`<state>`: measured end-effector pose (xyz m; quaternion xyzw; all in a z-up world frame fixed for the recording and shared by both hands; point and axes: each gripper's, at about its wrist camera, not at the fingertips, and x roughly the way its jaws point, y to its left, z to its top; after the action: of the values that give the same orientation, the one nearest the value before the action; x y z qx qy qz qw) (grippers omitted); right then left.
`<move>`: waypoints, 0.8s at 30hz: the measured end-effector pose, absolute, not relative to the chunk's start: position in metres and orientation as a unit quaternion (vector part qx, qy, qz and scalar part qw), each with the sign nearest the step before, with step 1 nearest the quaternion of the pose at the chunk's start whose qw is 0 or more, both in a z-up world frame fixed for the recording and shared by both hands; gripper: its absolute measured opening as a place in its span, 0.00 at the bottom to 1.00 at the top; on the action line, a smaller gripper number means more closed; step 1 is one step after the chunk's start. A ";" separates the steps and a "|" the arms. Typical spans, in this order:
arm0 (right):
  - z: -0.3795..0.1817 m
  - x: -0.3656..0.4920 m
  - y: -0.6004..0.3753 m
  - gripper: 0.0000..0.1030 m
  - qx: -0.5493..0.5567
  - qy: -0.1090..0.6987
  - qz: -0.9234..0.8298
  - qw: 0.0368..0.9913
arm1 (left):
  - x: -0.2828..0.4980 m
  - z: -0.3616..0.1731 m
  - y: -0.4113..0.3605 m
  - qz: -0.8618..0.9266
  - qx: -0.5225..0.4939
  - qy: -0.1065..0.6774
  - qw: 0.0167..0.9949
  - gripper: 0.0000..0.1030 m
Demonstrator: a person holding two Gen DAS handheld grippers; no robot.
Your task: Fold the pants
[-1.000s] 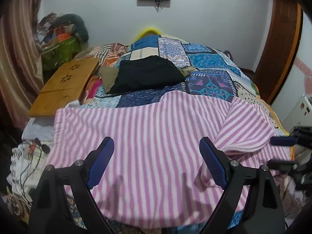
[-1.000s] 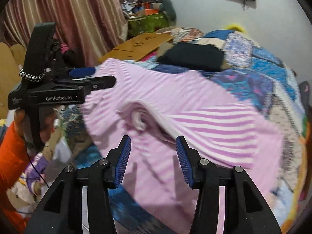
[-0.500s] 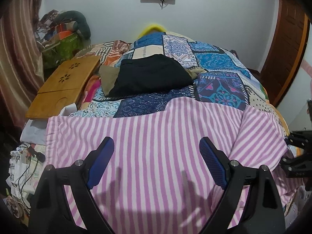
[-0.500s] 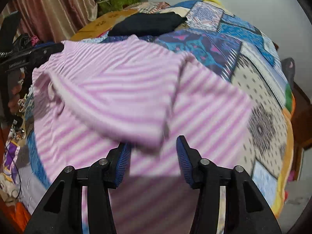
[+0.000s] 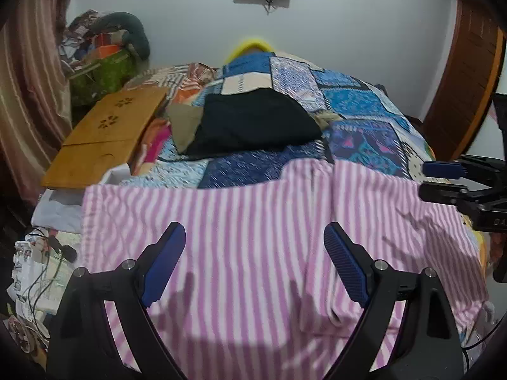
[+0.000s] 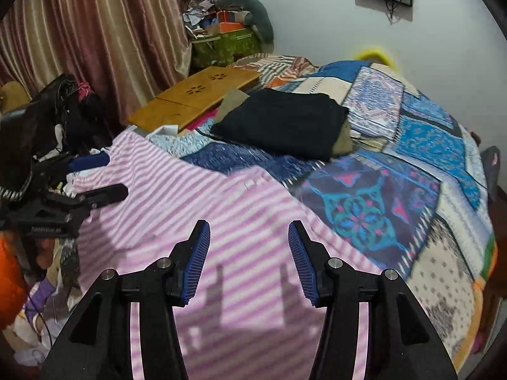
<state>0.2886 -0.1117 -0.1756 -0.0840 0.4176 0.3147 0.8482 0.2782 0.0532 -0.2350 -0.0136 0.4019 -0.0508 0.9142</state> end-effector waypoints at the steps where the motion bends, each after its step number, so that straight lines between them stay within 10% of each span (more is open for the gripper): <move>1: -0.174 0.283 -0.119 0.46 -0.085 0.419 0.309 0.850 | 0.275 -0.236 0.051 -0.055 -0.015 0.404 0.913 0.87; 24: -0.154 0.156 -0.216 0.49 -0.045 0.406 0.205 0.889 | 0.256 -0.286 0.008 -0.096 -0.056 0.519 0.847 0.87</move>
<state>0.1558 -0.2158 -0.1542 -0.0454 0.4061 0.2051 0.8894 0.2563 0.0077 -0.2862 -0.0563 0.5191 -0.0958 0.8475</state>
